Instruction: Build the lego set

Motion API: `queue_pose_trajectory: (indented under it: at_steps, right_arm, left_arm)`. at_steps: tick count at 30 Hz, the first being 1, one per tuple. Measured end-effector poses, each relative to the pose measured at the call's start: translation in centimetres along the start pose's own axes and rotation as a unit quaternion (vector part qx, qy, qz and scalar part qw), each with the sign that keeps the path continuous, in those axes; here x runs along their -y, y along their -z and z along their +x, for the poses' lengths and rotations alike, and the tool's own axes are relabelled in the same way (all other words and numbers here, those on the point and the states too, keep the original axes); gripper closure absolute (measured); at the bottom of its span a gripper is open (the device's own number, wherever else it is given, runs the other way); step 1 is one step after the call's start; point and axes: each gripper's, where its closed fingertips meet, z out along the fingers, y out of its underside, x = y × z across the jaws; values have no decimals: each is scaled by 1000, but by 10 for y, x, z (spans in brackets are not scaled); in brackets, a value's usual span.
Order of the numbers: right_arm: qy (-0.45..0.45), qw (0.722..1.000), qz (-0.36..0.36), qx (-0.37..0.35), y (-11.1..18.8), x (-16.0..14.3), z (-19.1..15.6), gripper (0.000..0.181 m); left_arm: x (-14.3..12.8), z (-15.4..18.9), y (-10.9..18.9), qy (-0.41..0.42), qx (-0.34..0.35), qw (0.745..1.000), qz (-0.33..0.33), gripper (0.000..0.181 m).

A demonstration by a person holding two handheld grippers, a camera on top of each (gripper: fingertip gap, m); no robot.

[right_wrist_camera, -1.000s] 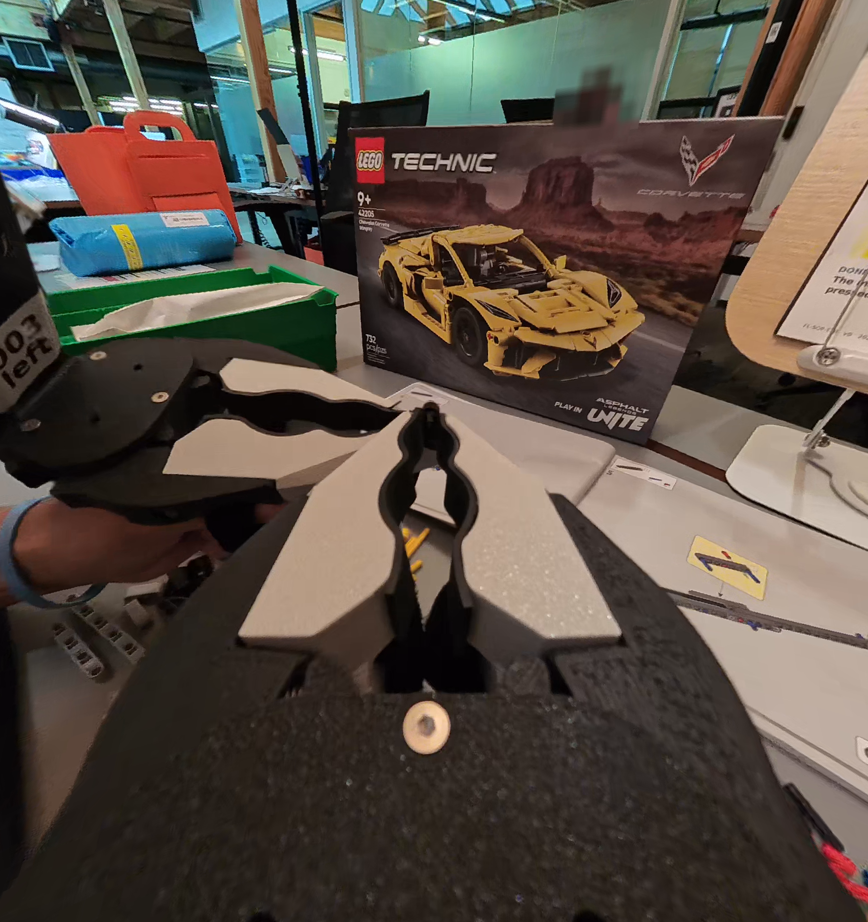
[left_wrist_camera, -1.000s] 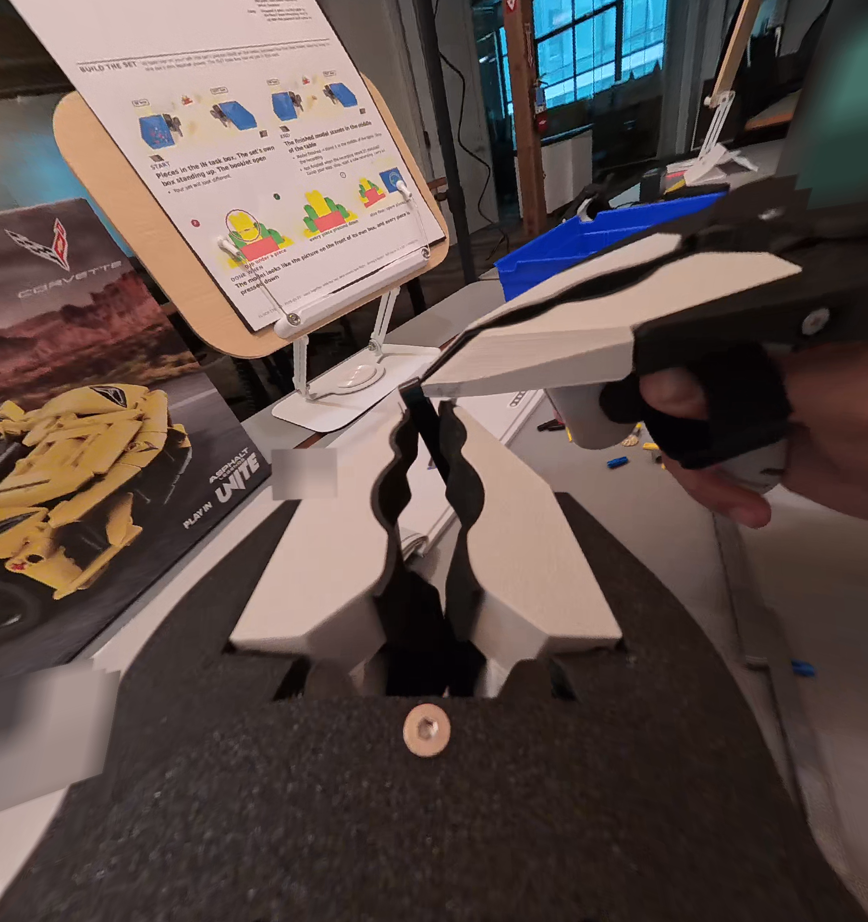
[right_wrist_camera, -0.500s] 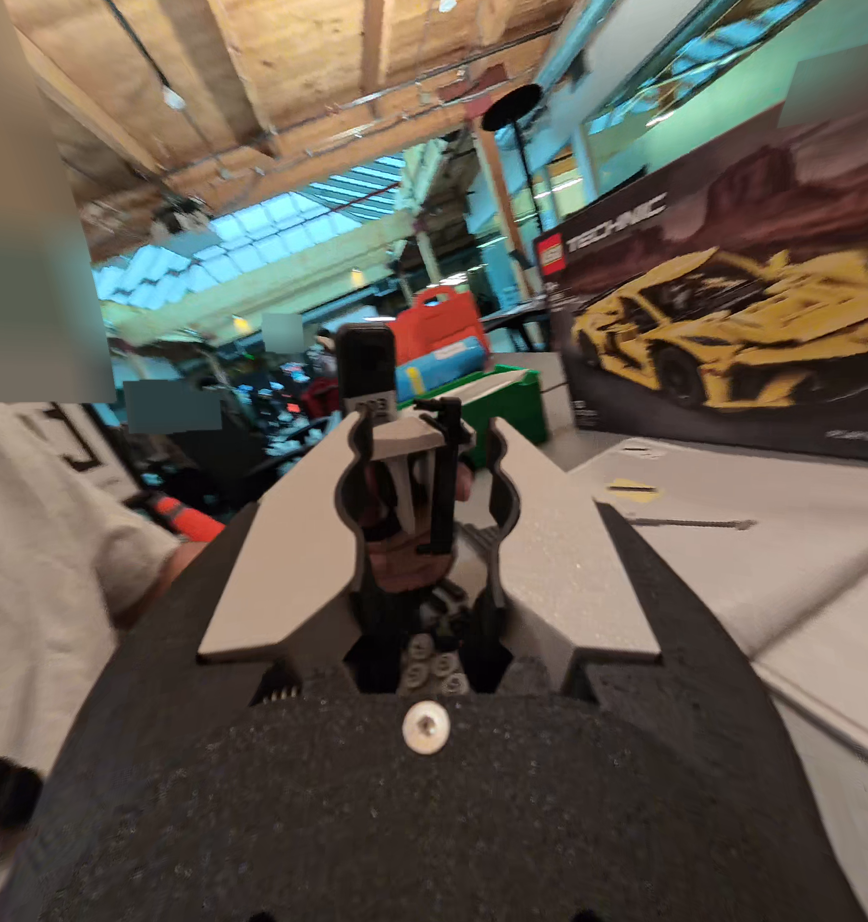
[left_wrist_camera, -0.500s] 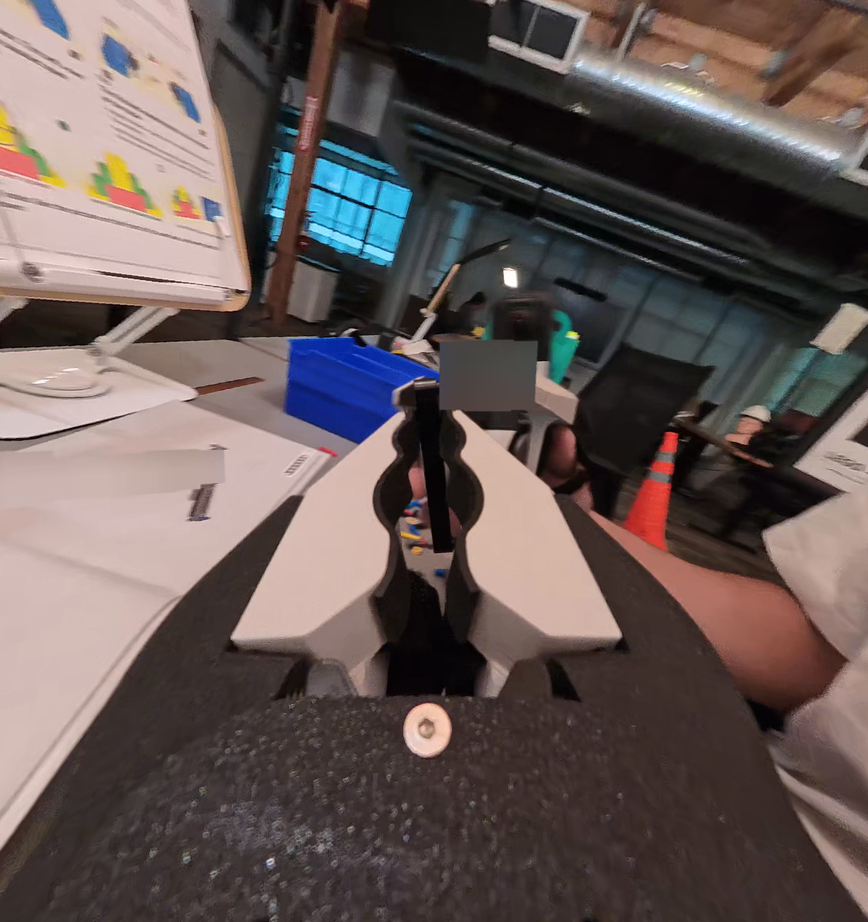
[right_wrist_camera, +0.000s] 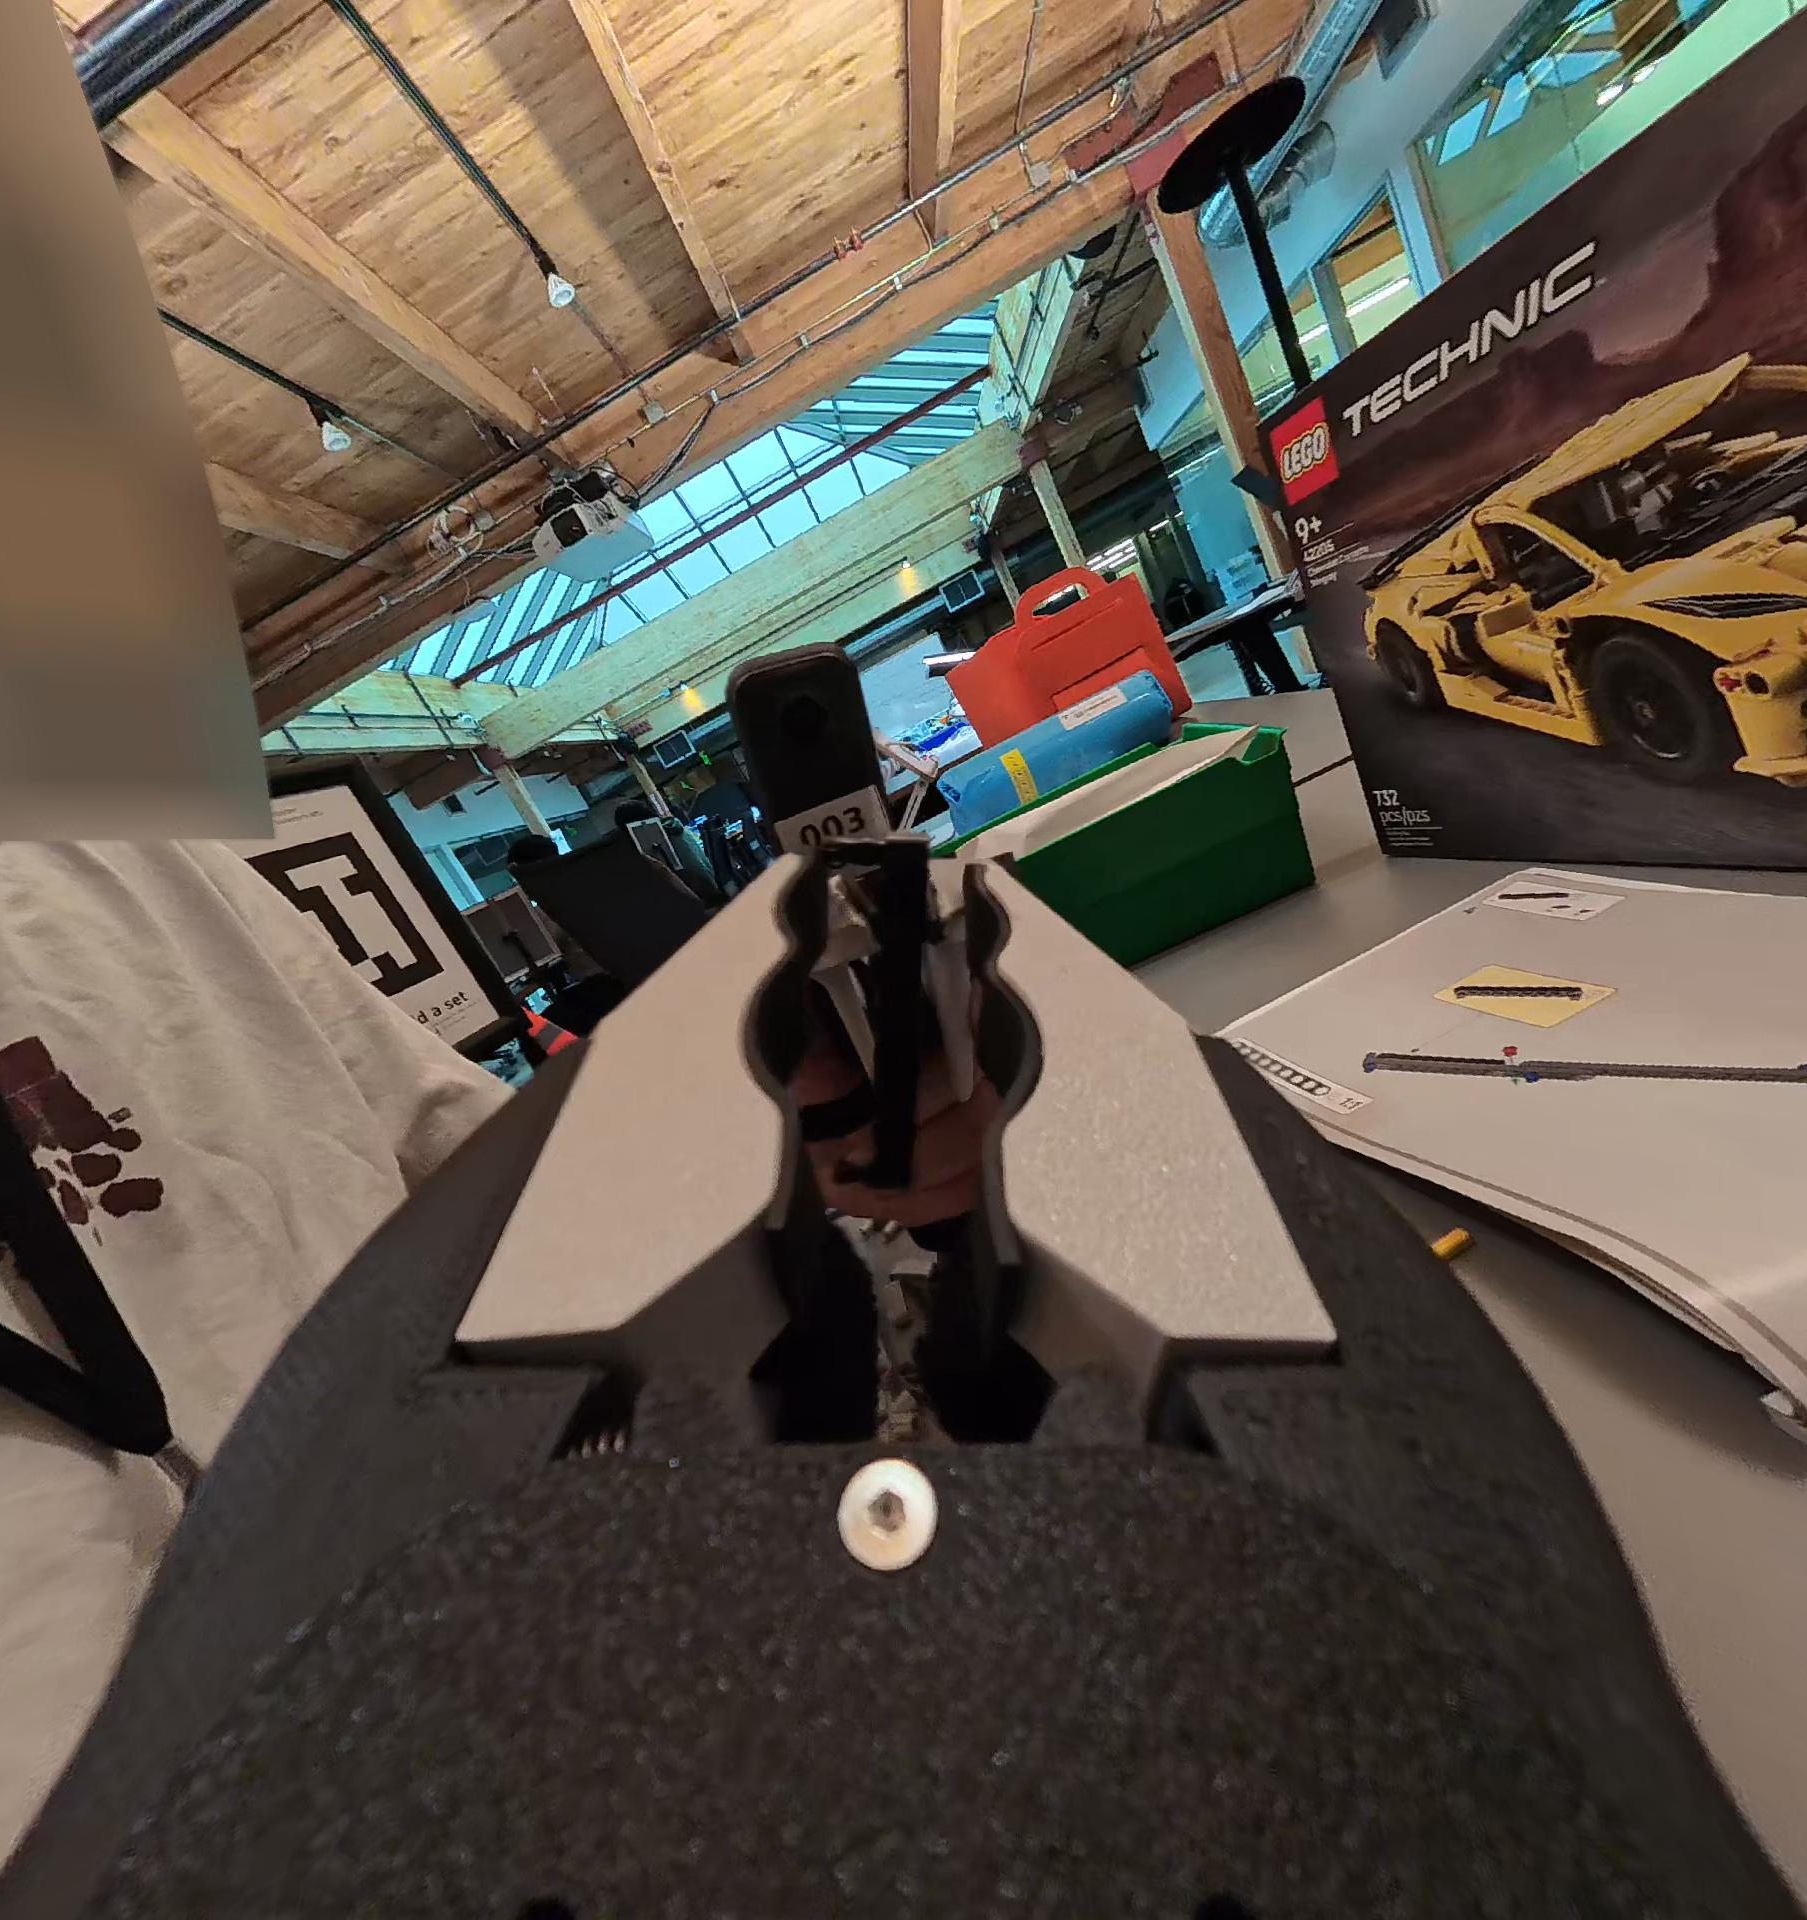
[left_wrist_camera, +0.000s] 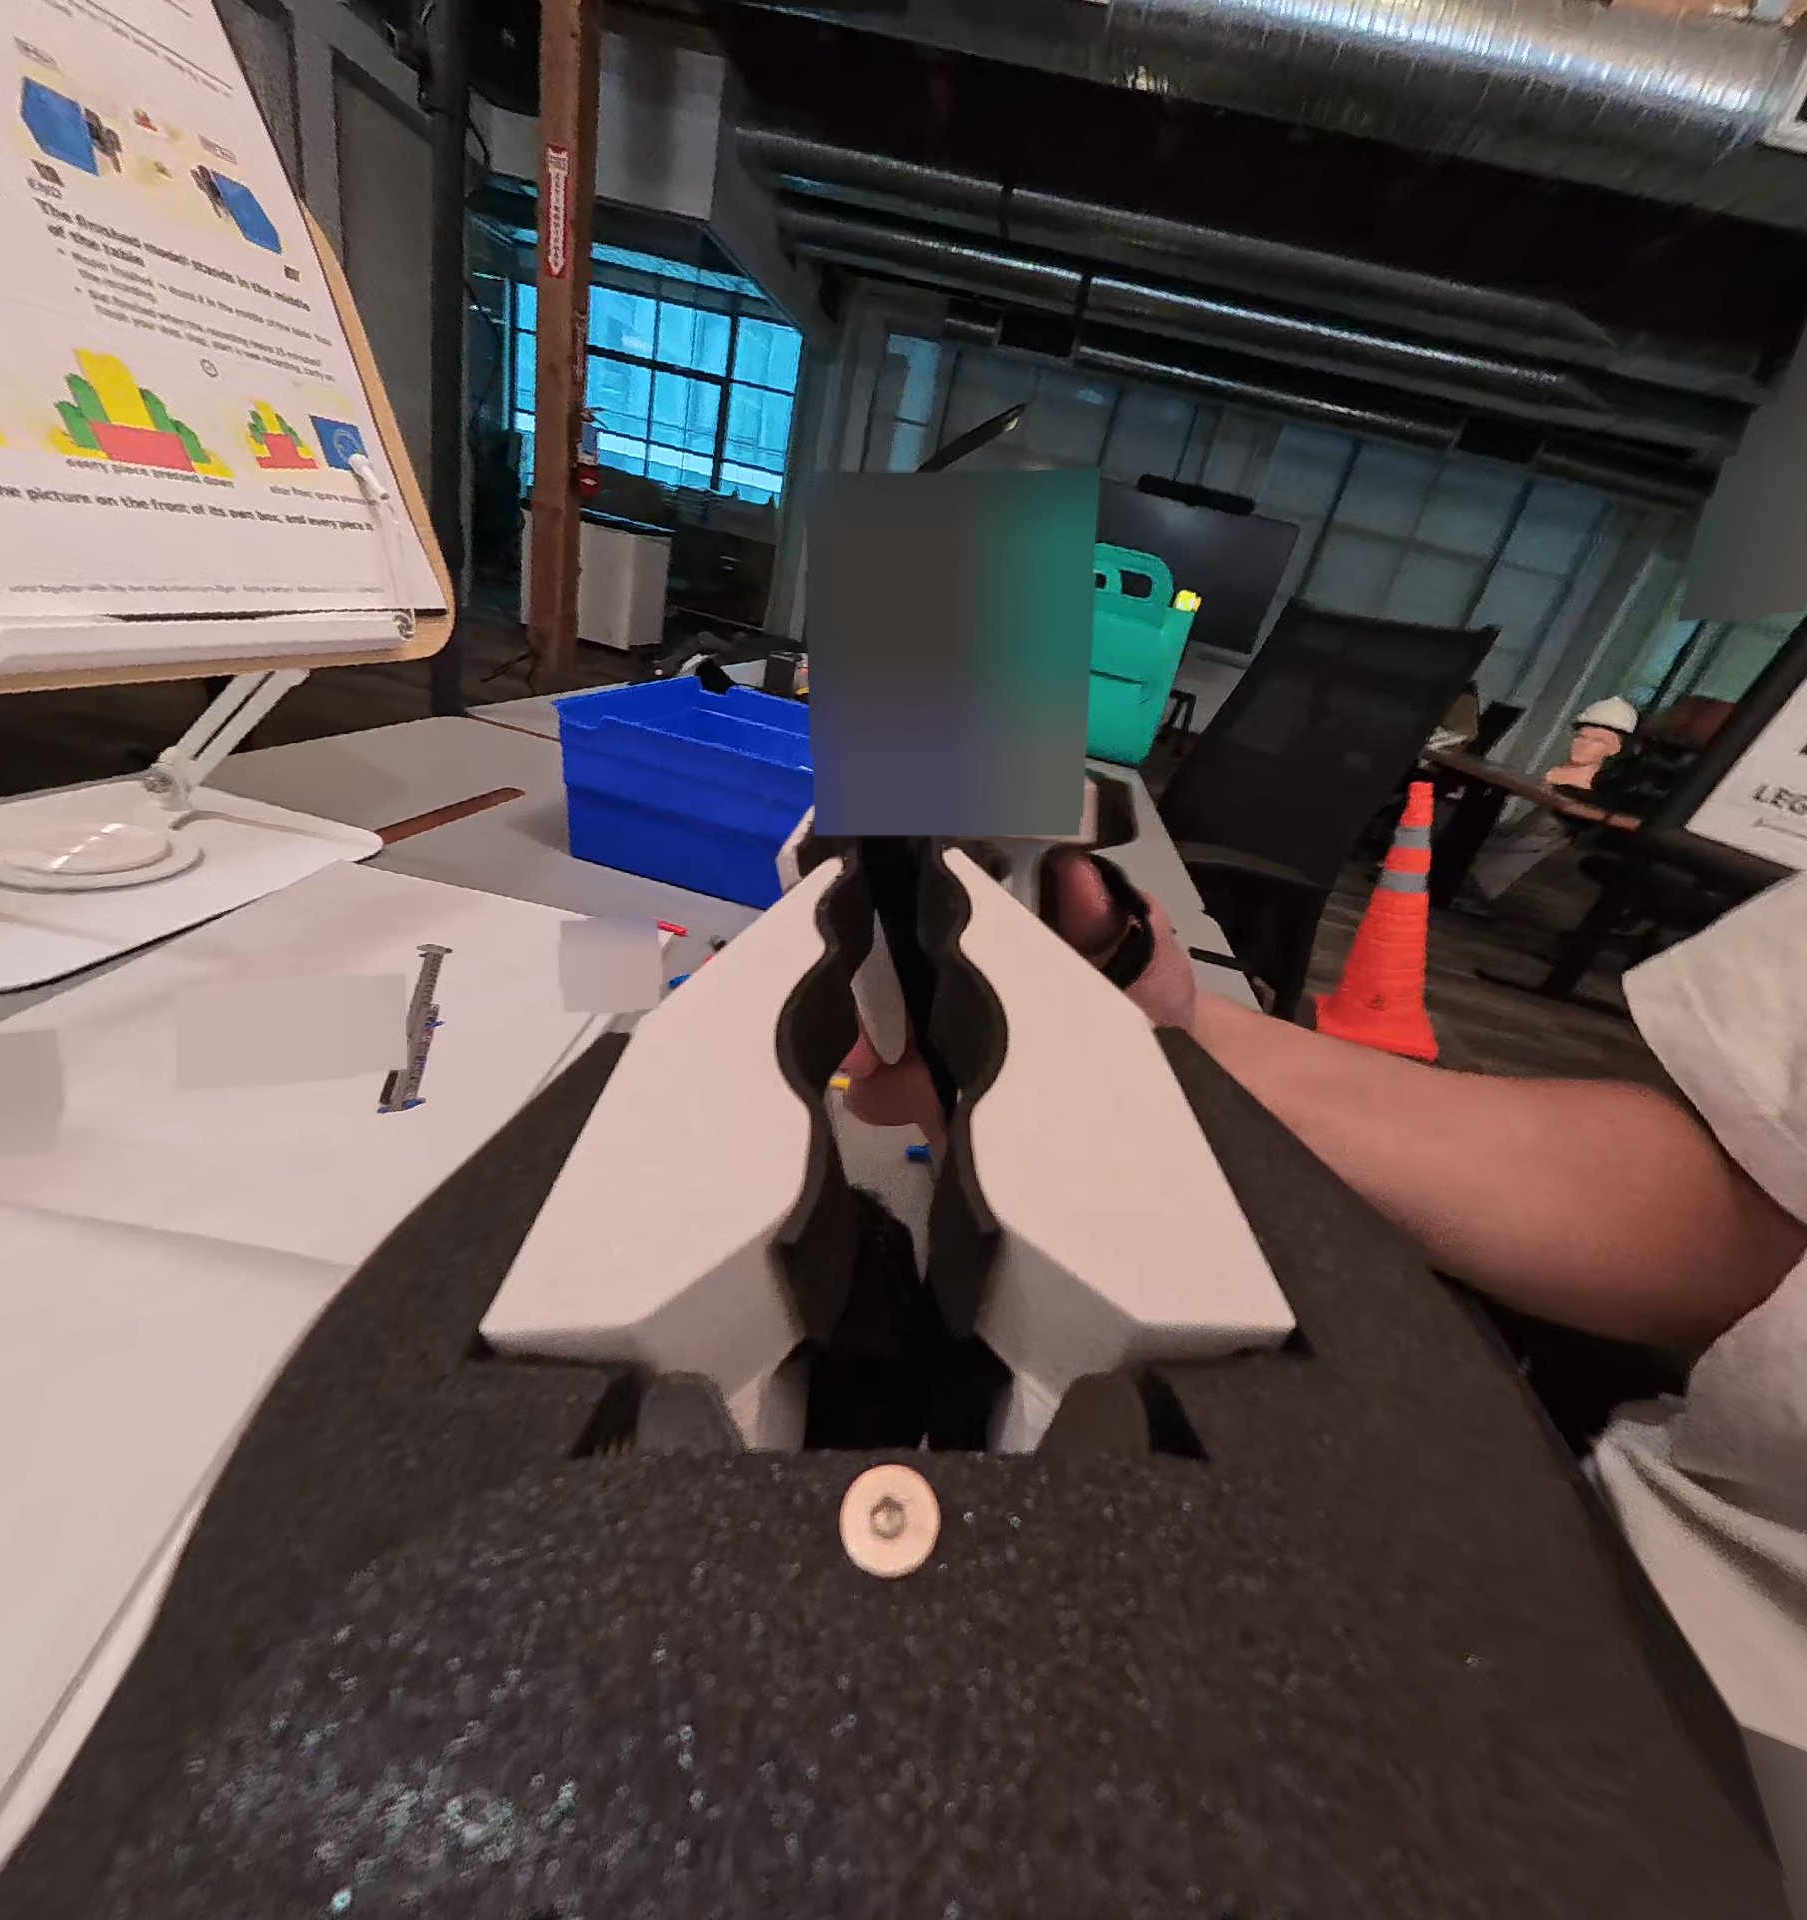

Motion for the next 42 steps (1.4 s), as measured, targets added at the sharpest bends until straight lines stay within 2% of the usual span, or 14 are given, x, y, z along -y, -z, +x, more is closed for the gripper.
queue_pose_trajectory:
  at_steps: [5, 11, 15, 19, 24, 27, 33, 39, 42]
  right_arm:
    - [15, 1000, 1, -14, 1, 0, 3, 163]
    - [-17, 1000, 17, -4, -3, 3, 2, 158]
    - [-12, 1000, 0, -14, -1, 1, 3, 135]
    - [5, 998, -54, -38, -6, -21, 10, 156]
    - [22, 995, -73, -56, -8, -25, 15, 174]
    - [5, 995, -81, -53, -6, -27, 14, 175]
    - [33, 993, -98, -62, 6, -19, 11, 174]
    - [25, 976, -216, -10, 2, -37, 15, 174]
    - [14, 979, -206, 2, -3, -39, 23, 173]
  left_arm:
    - [-2, 1, -2, -17, 8, 1000, -6, 174]
    - [3, 0, -1, 14, -3, 1000, 11, 175]
    - [14, -13, 8, 66, 4, 997, 48, 176]
    - [24, -27, 20, 135, 1, 986, 93, 175]
    - [23, -24, 21, 116, 1, 990, 81, 175]
    - [21, -22, 20, 108, 1, 992, 69, 175]
    - [13, -17, 28, 71, 0, 997, 14, 174]
    - [-2, -16, 42, 47, 24, 998, -28, 175]
    - [-3, -22, 48, 19, 49, 998, -41, 175]
